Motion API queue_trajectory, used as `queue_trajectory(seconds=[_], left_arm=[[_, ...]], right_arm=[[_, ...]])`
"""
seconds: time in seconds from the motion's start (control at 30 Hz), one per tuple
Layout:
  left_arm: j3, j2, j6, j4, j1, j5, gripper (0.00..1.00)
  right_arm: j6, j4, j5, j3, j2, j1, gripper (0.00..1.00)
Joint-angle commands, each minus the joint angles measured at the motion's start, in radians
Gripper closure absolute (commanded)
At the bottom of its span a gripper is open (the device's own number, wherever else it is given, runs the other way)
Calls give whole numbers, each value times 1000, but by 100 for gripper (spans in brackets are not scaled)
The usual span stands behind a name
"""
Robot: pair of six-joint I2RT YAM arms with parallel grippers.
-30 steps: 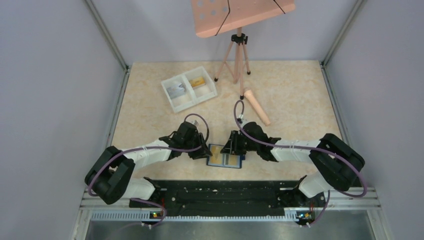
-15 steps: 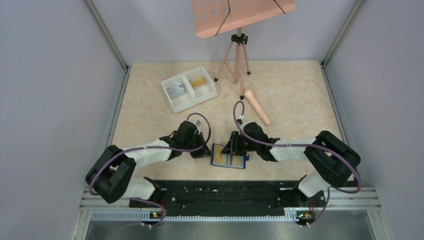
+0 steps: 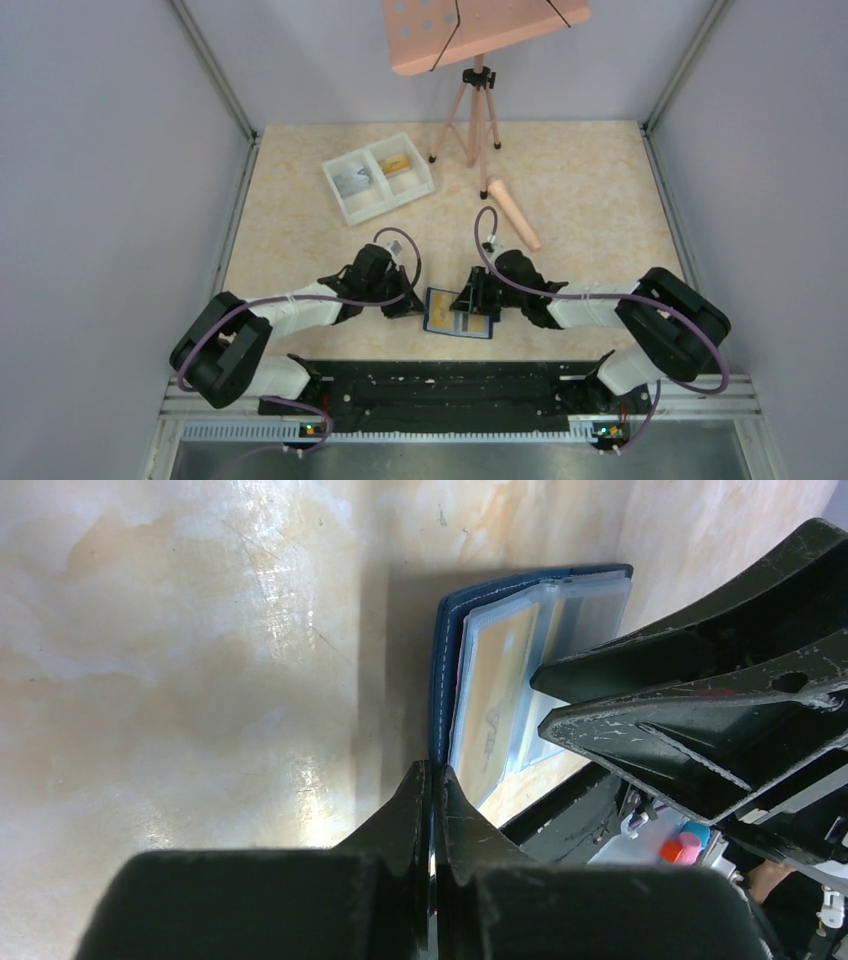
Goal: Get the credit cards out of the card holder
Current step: Open the card holder at the center of the board.
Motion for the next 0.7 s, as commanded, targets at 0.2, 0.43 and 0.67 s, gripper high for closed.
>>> queue_trajectory(seconds=[0.2,0.43,0.67], left_arm=[[4,-51,-21,-15,-3,-41,84],[7,-29,4,8,-3,-25,59],[-18,12,-6,125,-3,41,55]], right_arm=[[-21,60,8,-35,1,-11,68],[-28,93,-5,-79,1,-23,68],[-22,119,-18,-92,1,-29,68]])
